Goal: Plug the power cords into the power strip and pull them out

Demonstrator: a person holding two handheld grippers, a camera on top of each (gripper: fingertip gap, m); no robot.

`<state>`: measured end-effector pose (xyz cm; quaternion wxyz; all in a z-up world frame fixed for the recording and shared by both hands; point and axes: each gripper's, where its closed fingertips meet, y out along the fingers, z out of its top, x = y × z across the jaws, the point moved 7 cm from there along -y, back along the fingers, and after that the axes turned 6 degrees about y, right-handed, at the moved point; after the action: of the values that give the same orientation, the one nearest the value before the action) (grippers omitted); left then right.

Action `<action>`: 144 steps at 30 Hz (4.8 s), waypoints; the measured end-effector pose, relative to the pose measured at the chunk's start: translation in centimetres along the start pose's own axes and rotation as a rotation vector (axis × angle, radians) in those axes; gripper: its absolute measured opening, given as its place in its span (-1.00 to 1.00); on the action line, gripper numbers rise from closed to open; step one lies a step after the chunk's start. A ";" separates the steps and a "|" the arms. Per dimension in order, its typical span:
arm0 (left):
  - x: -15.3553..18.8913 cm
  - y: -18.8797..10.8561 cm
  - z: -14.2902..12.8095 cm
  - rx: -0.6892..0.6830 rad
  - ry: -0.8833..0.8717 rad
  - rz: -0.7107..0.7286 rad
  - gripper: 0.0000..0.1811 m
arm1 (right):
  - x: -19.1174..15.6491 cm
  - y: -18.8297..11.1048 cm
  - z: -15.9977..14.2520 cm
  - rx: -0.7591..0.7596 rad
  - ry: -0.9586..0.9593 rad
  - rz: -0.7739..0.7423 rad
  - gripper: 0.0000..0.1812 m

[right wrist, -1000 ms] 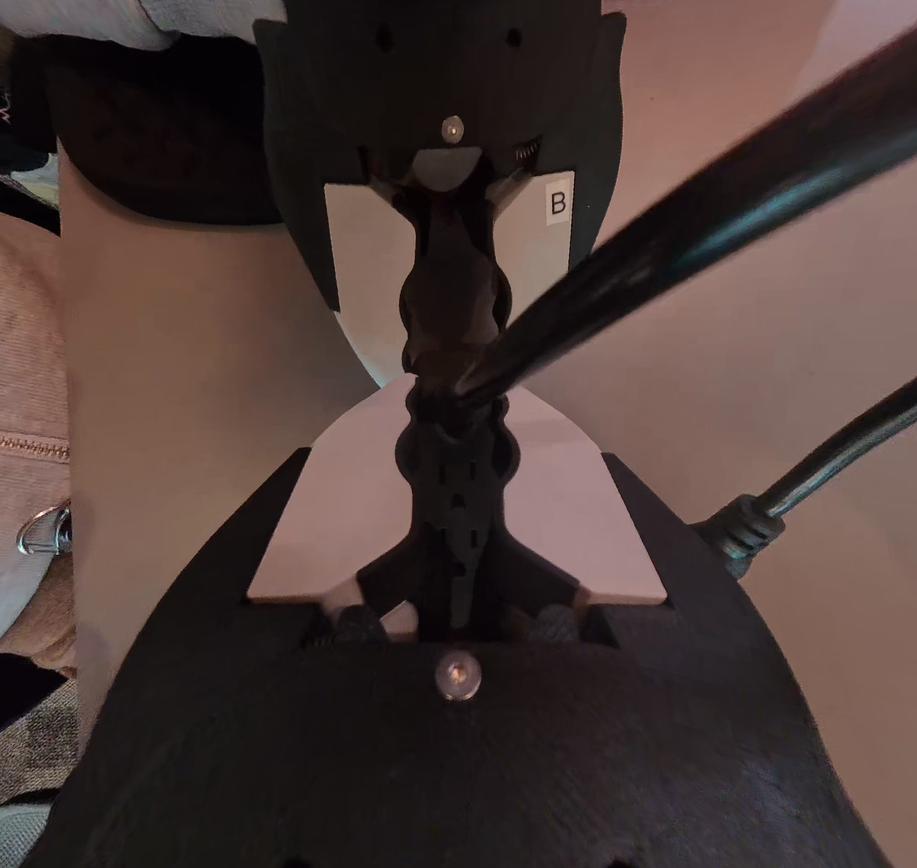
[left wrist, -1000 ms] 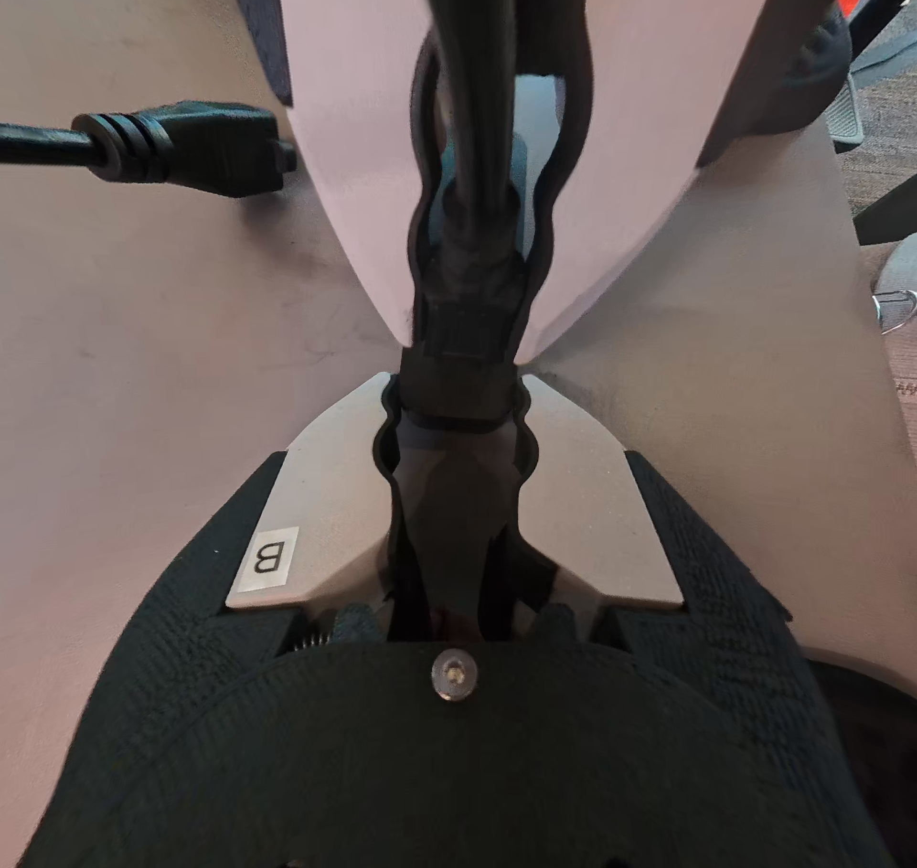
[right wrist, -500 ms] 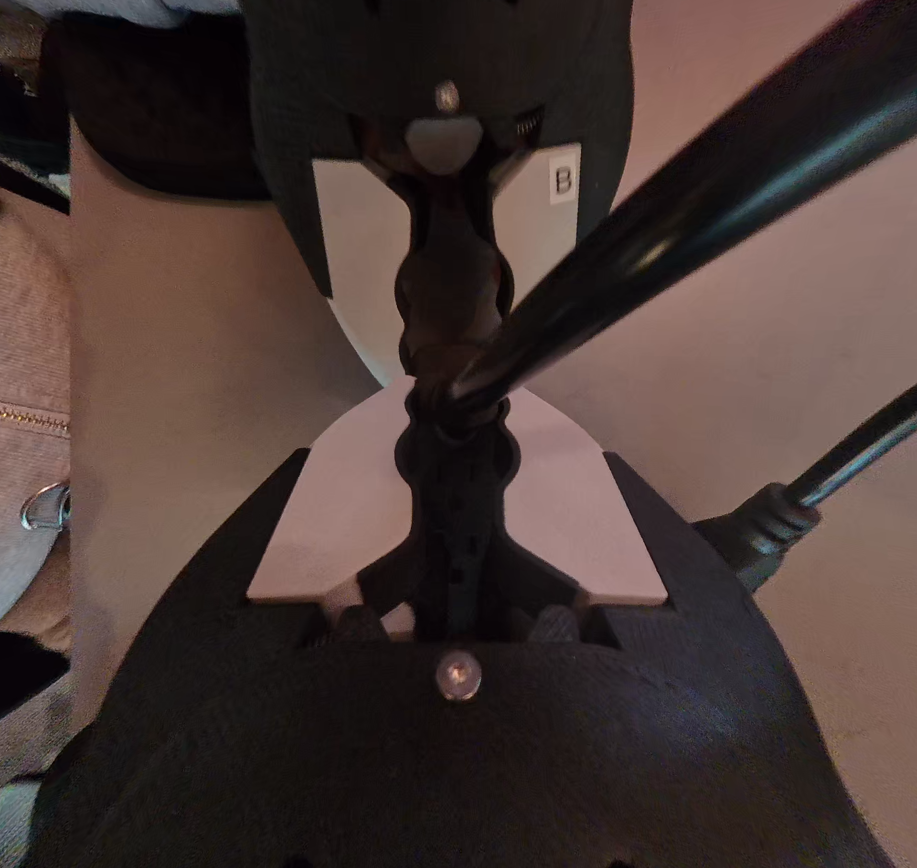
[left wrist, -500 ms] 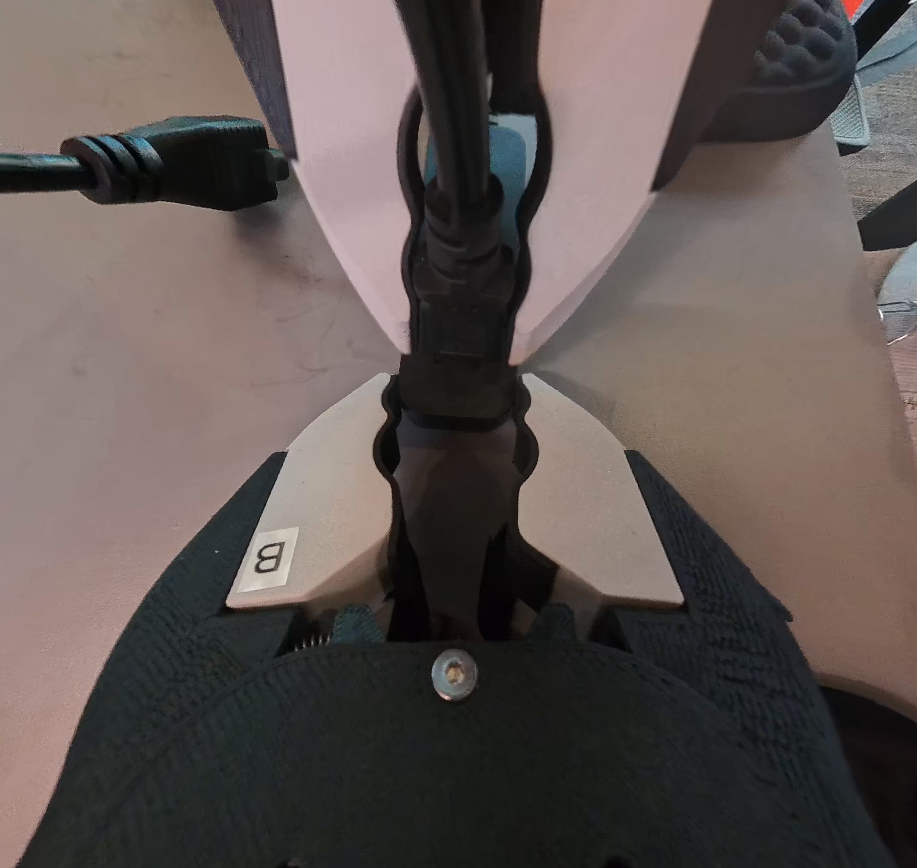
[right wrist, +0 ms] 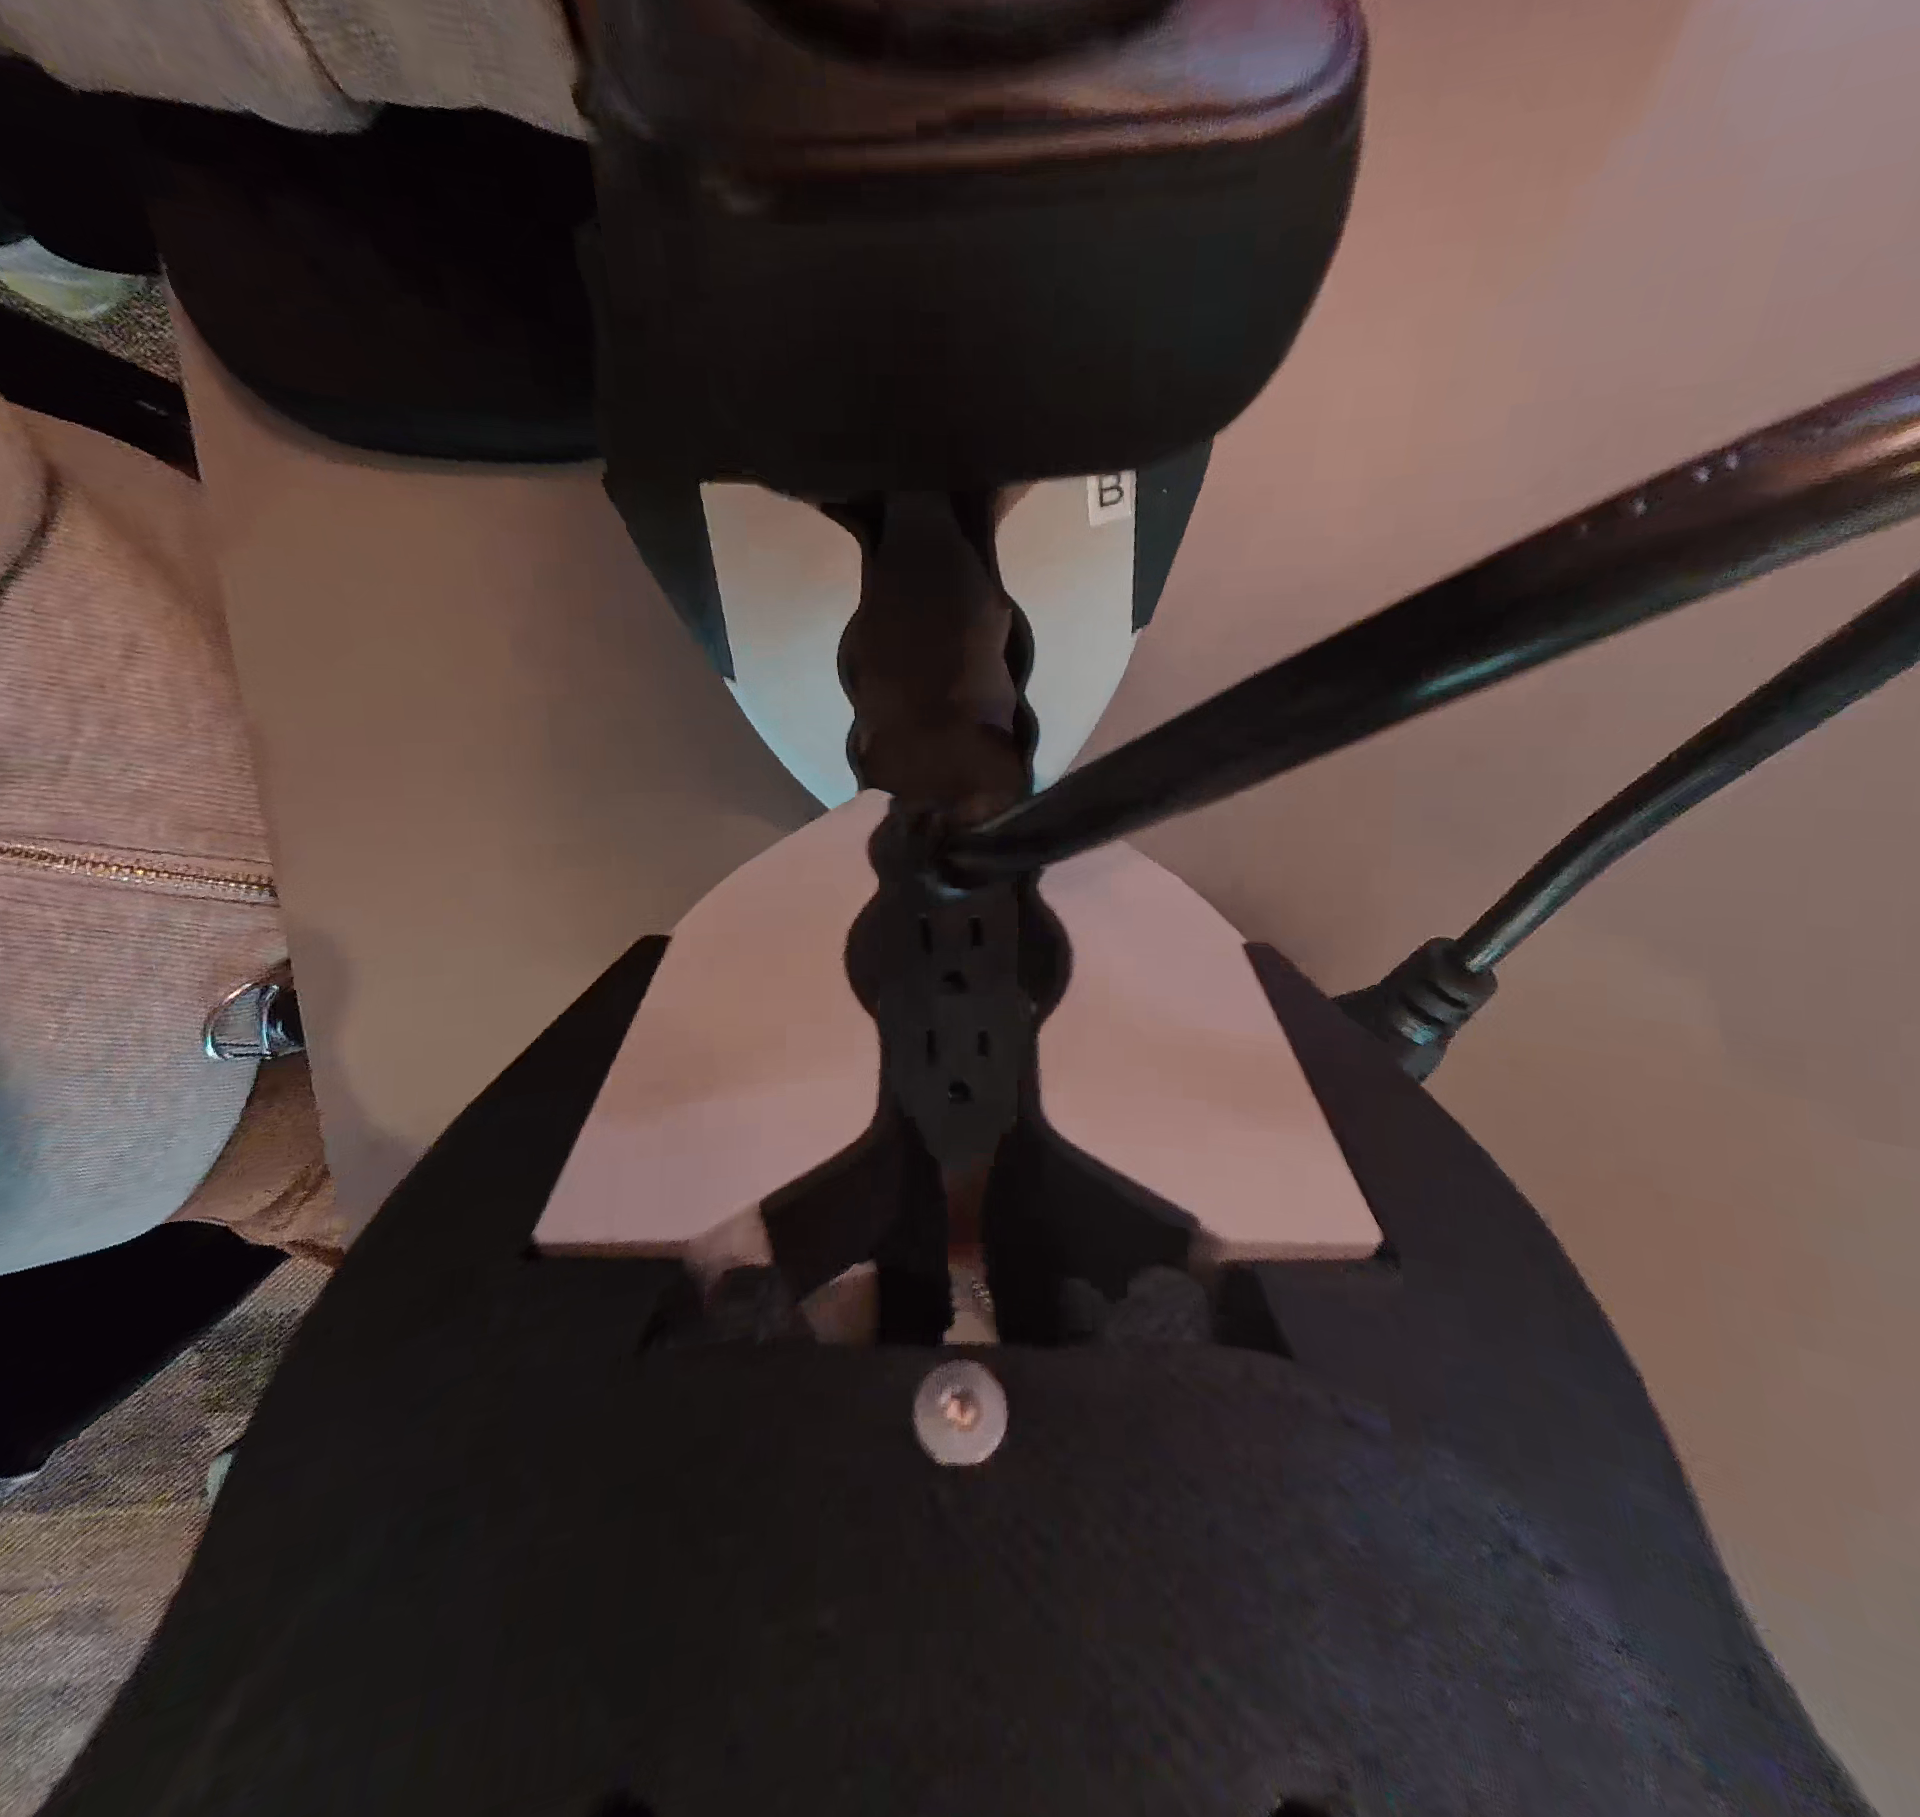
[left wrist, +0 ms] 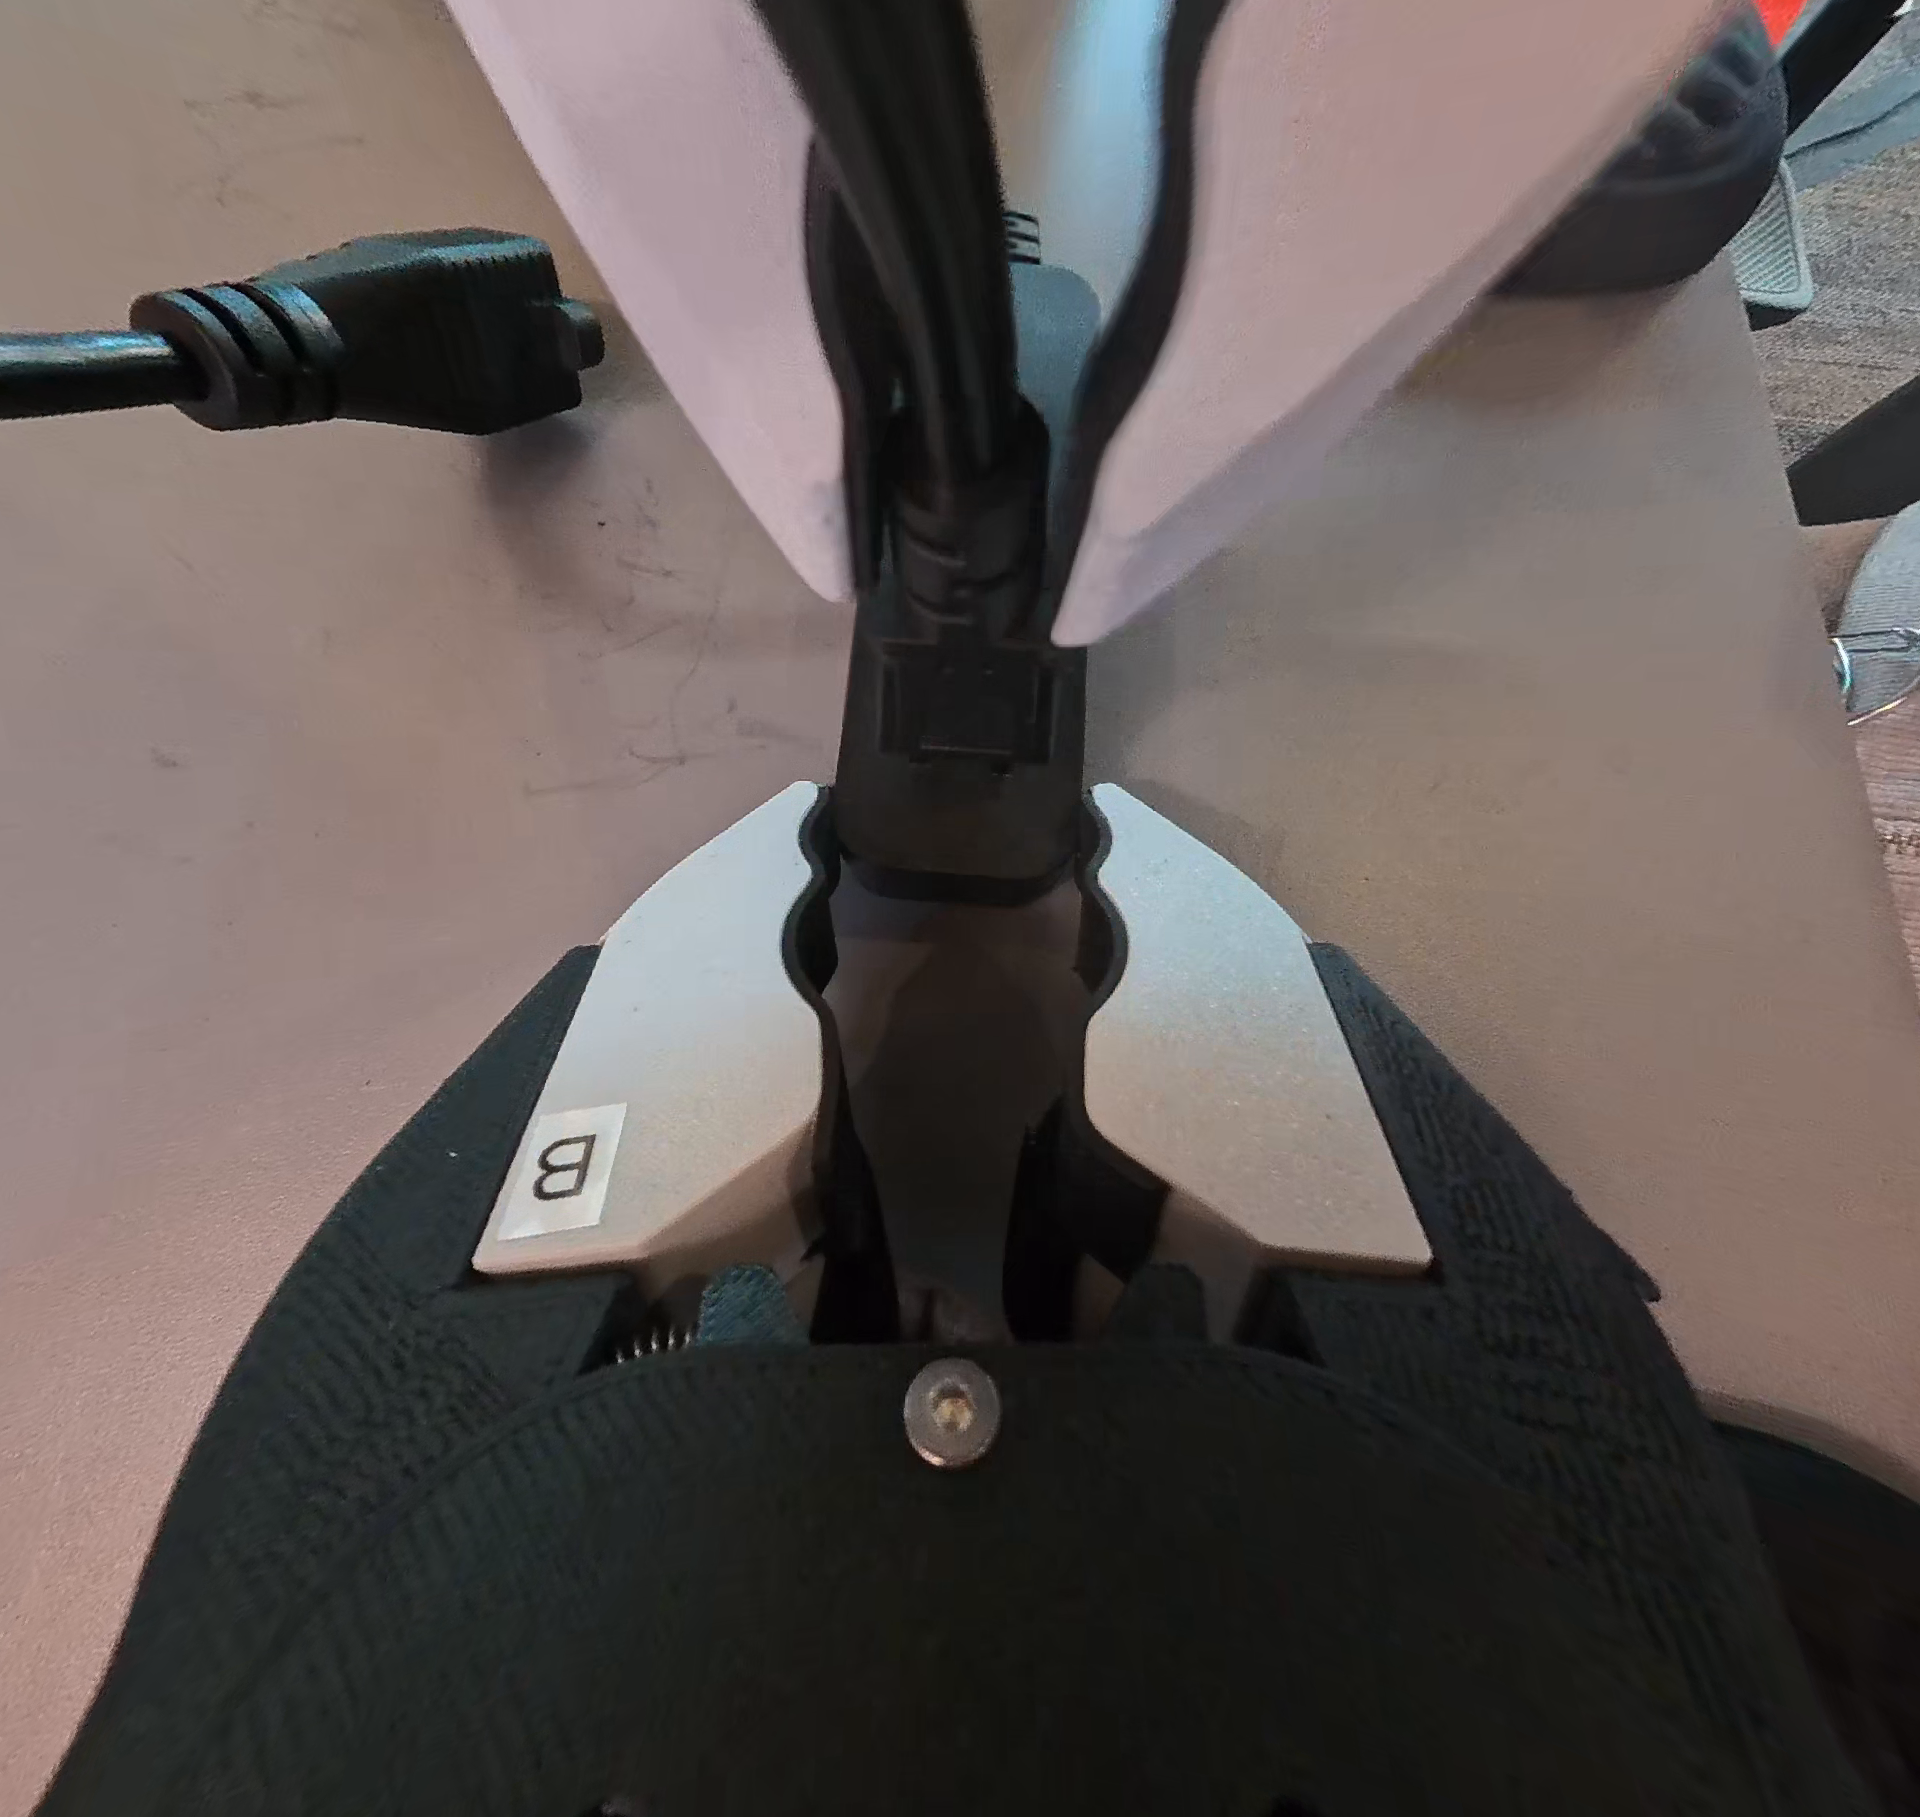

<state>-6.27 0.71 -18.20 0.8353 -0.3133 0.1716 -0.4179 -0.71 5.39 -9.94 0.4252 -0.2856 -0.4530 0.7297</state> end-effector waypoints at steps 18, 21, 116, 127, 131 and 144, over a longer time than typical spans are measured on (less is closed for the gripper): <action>0.0 0.0 0.1 -0.001 0.005 0.002 -0.52 | -0.1 0.2 0.1 -0.034 0.001 0.011 -0.81; 0.0 0.0 0.1 -0.001 0.002 0.001 -0.52 | -0.2 0.3 0.0 -0.019 0.001 0.008 -0.81; -0.1 -0.1 -0.1 -0.004 -0.006 0.020 -0.53 | -0.2 0.8 -0.9 0.021 0.026 -0.037 -0.79; -0.2 -0.3 -0.2 -0.005 -0.006 0.021 -0.53 | -0.3 1.1 -1.0 0.063 0.027 -0.049 -0.79; -0.2 -0.3 -0.2 -0.006 -0.007 0.019 -0.53 | -0.1 1.0 -1.5 0.126 0.047 -0.026 -0.79; 0.0 -0.5 -0.4 -0.010 -0.008 0.043 -0.52 | -0.7 0.3 -2.2 0.424 -0.161 -0.155 -0.26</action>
<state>-6.78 0.36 -18.17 0.8434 -0.3153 0.1769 -0.3975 1.23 5.60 -11.15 0.4930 -0.0950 -0.3427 0.7940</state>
